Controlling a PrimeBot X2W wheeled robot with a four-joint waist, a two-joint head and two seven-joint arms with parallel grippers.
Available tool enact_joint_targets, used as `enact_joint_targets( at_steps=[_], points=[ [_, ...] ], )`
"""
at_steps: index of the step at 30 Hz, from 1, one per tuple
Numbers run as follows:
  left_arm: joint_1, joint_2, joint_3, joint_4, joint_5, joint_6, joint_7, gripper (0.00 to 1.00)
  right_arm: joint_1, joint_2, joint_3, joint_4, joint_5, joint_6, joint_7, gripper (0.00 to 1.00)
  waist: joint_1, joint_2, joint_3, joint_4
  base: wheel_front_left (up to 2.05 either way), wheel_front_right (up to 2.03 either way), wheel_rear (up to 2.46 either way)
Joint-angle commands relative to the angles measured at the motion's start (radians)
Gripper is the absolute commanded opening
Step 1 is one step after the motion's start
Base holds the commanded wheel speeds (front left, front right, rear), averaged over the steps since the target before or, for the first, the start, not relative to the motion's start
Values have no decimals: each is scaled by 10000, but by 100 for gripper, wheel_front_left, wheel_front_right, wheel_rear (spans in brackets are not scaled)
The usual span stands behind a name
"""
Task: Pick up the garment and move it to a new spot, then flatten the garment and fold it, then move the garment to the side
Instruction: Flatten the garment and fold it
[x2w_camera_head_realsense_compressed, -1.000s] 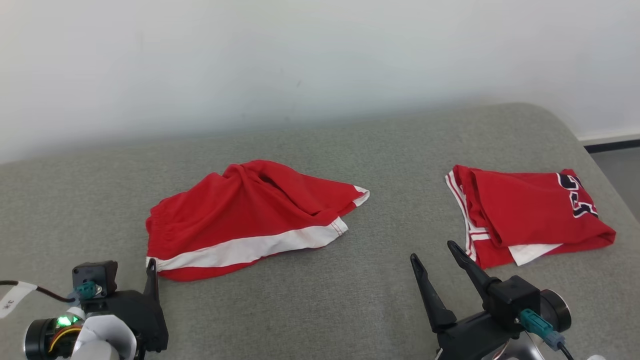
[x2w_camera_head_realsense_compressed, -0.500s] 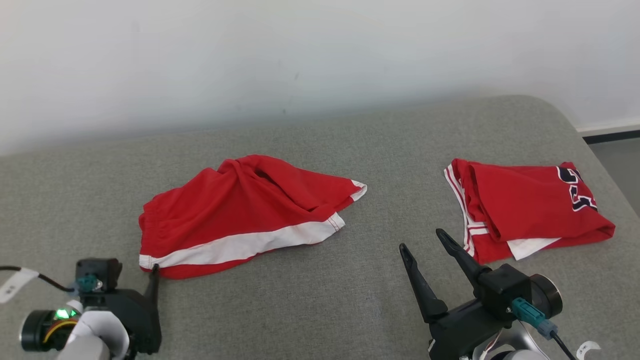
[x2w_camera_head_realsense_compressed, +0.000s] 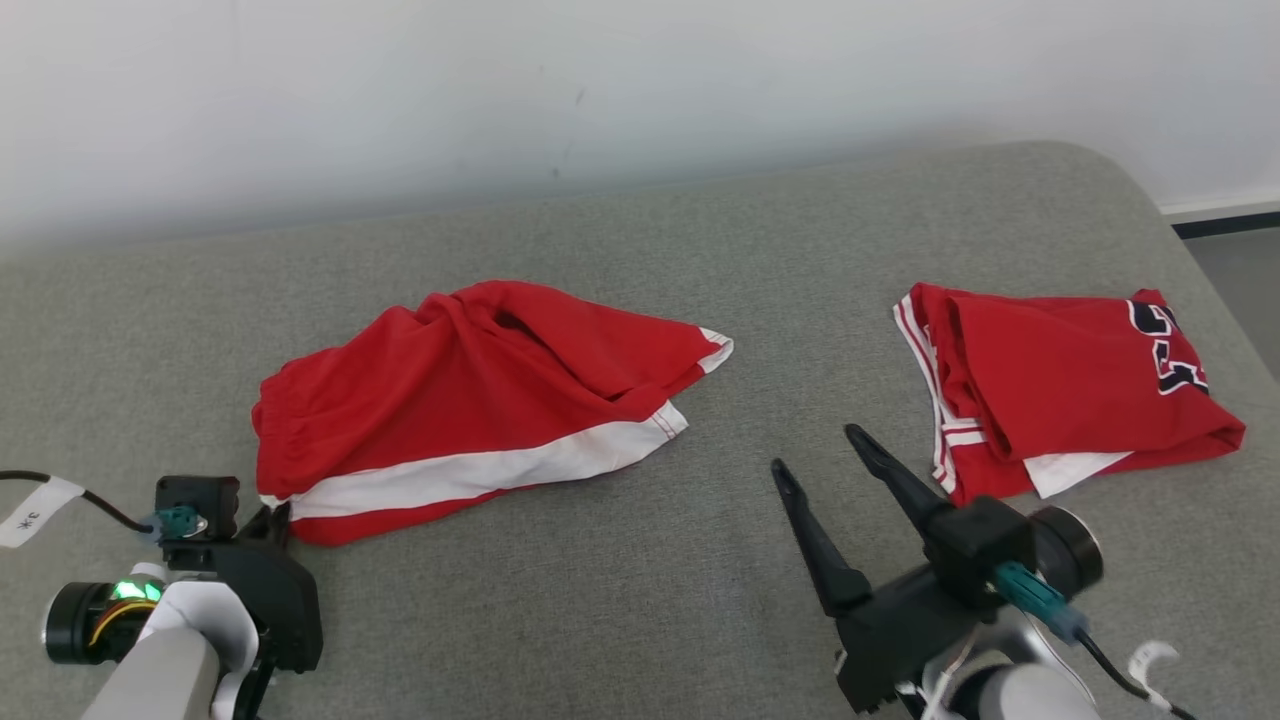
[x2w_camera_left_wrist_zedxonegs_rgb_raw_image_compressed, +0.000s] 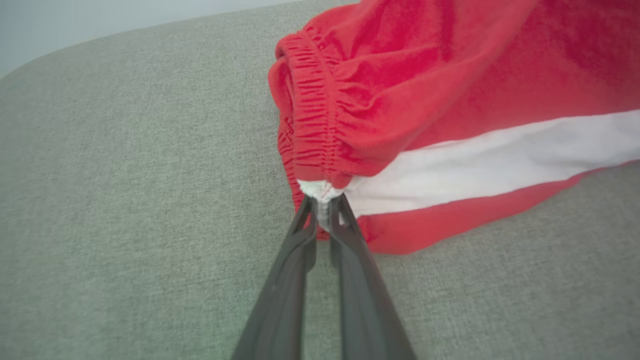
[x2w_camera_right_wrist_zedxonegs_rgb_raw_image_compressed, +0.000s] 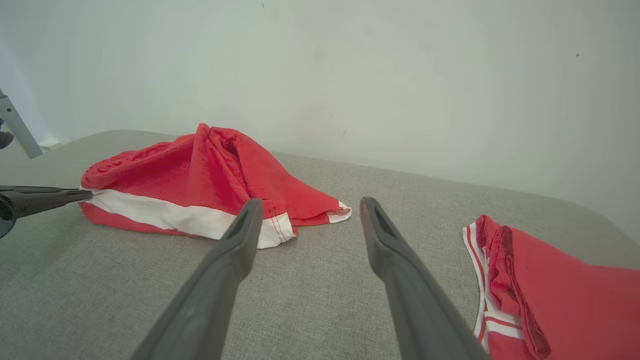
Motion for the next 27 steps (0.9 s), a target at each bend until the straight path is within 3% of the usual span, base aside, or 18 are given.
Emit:
enact_joint_targets(
  at_steps=[1,8,14,19,27],
  points=[
    [-60,-90,-45,29,-69,36,-21,0,-220,-46,120,63,25,-26,81,100,-1,-1,89,108,0,0,0],
    [-231,-524,-106,-23,-57,88,-634,0,-2309,149,1020,1734,150,-26,1098,100,-1,-1,391,558,0,0,0],
    [-730,-1045,-453,-47,100,95,-862,0,-4156,-148,1162,5007,408,-26,1758,100,-1,-1,746,1432,0,0,0],
    [-1087,-1287,-561,-8,138,72,-993,0,-4827,-338,1900,6371,946,-26,1599,100,-1,-1,1055,1811,0,0,0],
    [-1331,-1337,-624,100,67,33,-1164,0,-5447,-399,2680,7493,1497,-26,1039,100,-1,-1,1171,1875,0,0,0]
  ],
)
